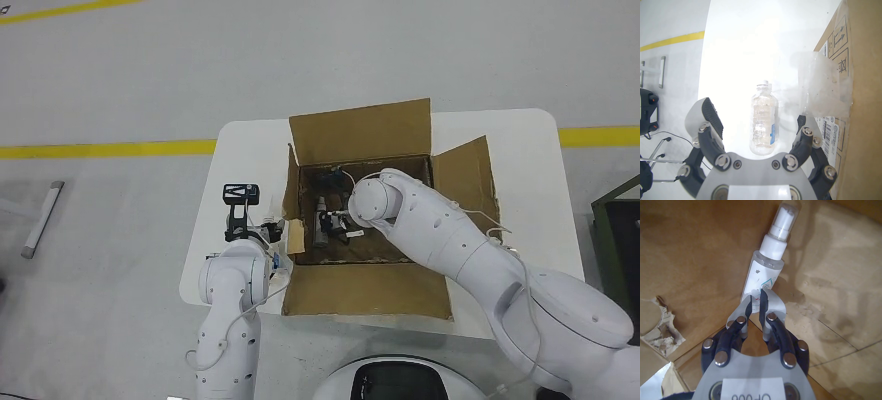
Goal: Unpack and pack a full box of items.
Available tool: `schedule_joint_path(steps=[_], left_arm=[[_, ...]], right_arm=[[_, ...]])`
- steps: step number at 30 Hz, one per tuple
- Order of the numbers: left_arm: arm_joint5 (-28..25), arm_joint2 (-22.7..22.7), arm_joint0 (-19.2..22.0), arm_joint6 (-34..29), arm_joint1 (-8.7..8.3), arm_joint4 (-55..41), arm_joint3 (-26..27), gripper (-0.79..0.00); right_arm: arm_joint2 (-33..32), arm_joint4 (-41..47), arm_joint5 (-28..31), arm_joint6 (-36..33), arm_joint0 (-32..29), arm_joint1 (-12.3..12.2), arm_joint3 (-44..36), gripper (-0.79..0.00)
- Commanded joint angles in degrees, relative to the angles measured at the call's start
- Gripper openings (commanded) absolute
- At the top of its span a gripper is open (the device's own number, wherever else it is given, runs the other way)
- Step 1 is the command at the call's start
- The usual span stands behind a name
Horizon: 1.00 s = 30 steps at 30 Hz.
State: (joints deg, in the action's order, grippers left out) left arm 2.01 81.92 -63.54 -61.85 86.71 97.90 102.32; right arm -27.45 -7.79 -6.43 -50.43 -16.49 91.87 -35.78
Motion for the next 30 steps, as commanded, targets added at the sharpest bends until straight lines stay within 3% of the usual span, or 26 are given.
schedule_joint_path(steps=[1, 8, 13, 19, 30], left_arm=[[0.0, 0.0, 0.0, 0.0, 0.0, 0.0, 0.0, 0.0], [0.0, 0.0, 0.0, 0.0, 0.0, 0.0, 0.0, 0.0], [0.0, 0.0, 0.0, 0.0, 0.0, 0.0, 0.0, 0.0], [0.0, 0.0, 0.0, 0.0, 0.0, 0.0, 0.0, 0.0], [0.0, 0.0, 0.0, 0.0, 0.0, 0.0, 0.0, 0.0]], right_arm=[[-0.3, -0.5, -0.1, 0.0, -0.1, -0.1, -0.3, -0.785], [-1.6, -4.3, -3.3, -1.8, -0.1, -1.4, -2.2, -0.785], [-4.1, -5.7, -3.0, -0.3, -1.8, -3.0, -7.9, -0.785], [-6.4, -8.4, -4.9, 4.6, -5.7, -4.4, -15.9, -0.785], [-10.3, -6.8, -4.4, 12.6, -13.2, -5.0, -18.2, -0.785]])
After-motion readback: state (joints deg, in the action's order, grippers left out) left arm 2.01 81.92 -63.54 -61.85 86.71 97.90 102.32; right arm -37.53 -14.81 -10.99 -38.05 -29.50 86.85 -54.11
